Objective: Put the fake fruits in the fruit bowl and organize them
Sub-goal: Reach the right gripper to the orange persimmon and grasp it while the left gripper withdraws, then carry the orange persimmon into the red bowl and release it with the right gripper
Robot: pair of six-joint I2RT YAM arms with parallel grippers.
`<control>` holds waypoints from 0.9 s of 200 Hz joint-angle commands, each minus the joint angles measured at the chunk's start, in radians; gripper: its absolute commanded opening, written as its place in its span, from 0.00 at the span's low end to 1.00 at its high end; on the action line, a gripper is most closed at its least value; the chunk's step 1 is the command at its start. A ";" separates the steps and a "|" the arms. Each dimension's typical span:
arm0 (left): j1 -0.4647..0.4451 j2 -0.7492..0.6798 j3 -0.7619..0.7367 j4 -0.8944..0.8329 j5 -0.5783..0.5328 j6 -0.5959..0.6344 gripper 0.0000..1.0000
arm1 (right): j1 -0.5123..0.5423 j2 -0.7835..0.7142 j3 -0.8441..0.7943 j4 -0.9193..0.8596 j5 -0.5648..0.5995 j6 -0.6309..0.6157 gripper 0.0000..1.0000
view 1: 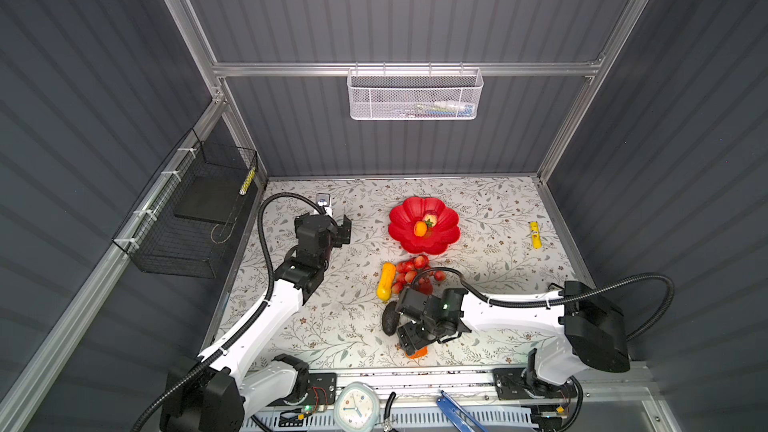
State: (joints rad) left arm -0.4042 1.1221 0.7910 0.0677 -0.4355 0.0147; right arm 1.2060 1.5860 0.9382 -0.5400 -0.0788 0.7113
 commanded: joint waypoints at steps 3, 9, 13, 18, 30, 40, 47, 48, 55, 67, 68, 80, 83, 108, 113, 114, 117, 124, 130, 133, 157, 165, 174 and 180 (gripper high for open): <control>0.008 0.008 0.037 -0.019 -0.013 0.011 1.00 | 0.004 0.002 0.025 -0.020 0.006 -0.002 0.74; 0.009 0.009 0.037 -0.020 -0.014 0.011 1.00 | 0.004 0.001 0.025 -0.024 0.012 -0.002 0.70; 0.008 0.010 0.039 -0.020 -0.014 0.011 1.00 | 0.002 0.000 0.025 -0.027 0.016 -0.002 0.68; 0.008 0.013 0.039 -0.021 -0.015 0.011 1.00 | -0.001 -0.001 0.025 -0.028 0.018 -0.003 0.65; 0.008 0.018 0.039 -0.023 -0.014 0.010 1.00 | -0.009 -0.008 0.022 -0.032 0.017 -0.001 0.58; 0.010 0.022 0.040 -0.025 -0.014 0.010 1.00 | -0.020 -0.021 0.019 -0.038 0.023 0.003 0.53; 0.010 0.027 0.042 -0.025 -0.014 0.008 1.00 | -0.028 -0.039 0.016 -0.046 0.032 0.001 0.50; 0.010 0.028 0.043 -0.025 -0.014 0.008 1.00 | -0.029 -0.042 0.016 -0.048 0.034 0.001 0.50; 0.010 0.031 0.043 -0.028 -0.014 0.007 1.00 | -0.038 -0.063 0.016 -0.056 0.046 -0.005 0.48; 0.011 0.038 0.049 -0.035 -0.014 0.005 1.00 | -0.060 -0.102 0.014 -0.080 0.070 -0.012 0.46; 0.011 0.039 0.048 -0.035 -0.014 0.005 1.00 | -0.061 -0.106 0.014 -0.083 0.071 -0.013 0.46; 0.012 0.044 0.050 -0.036 -0.013 0.004 1.00 | -0.091 -0.151 0.013 -0.106 0.086 -0.019 0.45; 0.011 0.045 0.051 -0.037 -0.013 0.004 1.00 | -0.100 -0.164 0.013 -0.112 0.090 -0.021 0.46; 0.013 0.053 0.056 -0.047 -0.005 -0.002 1.00 | -0.195 -0.272 0.033 -0.183 0.142 -0.074 0.46; 0.013 0.053 0.057 -0.047 -0.003 -0.004 1.00 | -0.222 -0.293 0.040 -0.188 0.157 -0.089 0.46; 0.013 0.053 0.058 -0.048 -0.002 -0.004 1.00 | -0.227 -0.297 0.041 -0.188 0.157 -0.096 0.46; 0.013 0.053 0.058 -0.049 -0.001 -0.003 1.00 | -0.244 -0.307 0.046 -0.190 0.165 -0.107 0.46; 0.015 0.054 0.058 -0.048 0.004 -0.005 1.00 | -0.286 -0.325 0.058 -0.188 0.190 -0.135 0.46; 0.015 0.054 0.060 -0.048 0.007 -0.007 1.00 | -0.325 -0.336 0.071 -0.178 0.203 -0.162 0.46; 0.015 0.055 0.061 -0.050 0.010 -0.007 1.00 | -0.346 -0.339 0.078 -0.172 0.211 -0.176 0.46; 0.015 0.053 0.065 -0.062 0.022 -0.009 1.00 | -0.496 -0.305 0.151 -0.082 0.235 -0.256 0.46; 0.015 0.052 0.066 -0.066 0.027 -0.009 1.00 | -0.538 -0.281 0.174 -0.043 0.227 -0.268 0.46; 0.015 0.049 0.068 -0.068 0.033 -0.010 1.00 | -0.580 -0.251 0.193 0.008 0.208 -0.284 0.47; 0.015 0.048 0.068 -0.068 0.040 -0.009 1.00 | -0.605 -0.225 0.210 0.035 0.201 -0.293 0.47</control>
State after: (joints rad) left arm -0.3973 1.1721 0.8242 0.0219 -0.4221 0.0139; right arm 0.6796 1.2949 1.0954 -0.6170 0.1093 0.5060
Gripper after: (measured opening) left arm 0.997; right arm 0.607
